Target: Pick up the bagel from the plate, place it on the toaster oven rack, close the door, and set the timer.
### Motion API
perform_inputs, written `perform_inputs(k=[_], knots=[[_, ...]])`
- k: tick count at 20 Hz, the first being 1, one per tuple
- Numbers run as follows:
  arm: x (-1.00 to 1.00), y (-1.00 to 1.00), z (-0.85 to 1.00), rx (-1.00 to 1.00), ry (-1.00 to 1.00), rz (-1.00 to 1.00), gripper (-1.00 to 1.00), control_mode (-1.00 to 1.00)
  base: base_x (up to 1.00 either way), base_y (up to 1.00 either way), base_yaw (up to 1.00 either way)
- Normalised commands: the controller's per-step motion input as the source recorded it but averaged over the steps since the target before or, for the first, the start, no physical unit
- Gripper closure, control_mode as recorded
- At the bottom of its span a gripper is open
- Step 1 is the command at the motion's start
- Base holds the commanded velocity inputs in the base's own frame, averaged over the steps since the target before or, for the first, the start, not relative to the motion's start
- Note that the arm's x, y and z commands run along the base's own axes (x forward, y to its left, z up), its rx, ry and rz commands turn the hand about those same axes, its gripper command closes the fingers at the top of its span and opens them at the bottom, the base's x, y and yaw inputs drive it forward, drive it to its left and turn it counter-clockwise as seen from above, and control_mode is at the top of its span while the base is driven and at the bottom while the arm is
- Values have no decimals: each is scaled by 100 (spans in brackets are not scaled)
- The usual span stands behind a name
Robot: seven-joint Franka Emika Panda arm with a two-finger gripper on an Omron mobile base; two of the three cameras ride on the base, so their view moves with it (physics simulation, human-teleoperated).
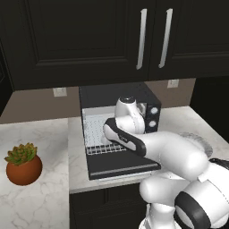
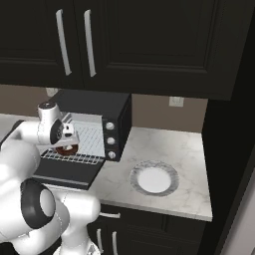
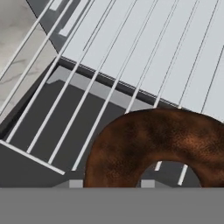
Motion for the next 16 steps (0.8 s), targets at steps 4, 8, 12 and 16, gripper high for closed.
perform_inputs(k=[4,8,12,16], knots=[[10,16,0,0,0,0,-100,-100,0,0,0],[4,2,0,0,-2,0,-100,-100,0,0,0],[0,0,0,0,-5,0,-100,-100,0,0,0],[-64,0,24,0,-18,0,-100,-100,0,0,0]])
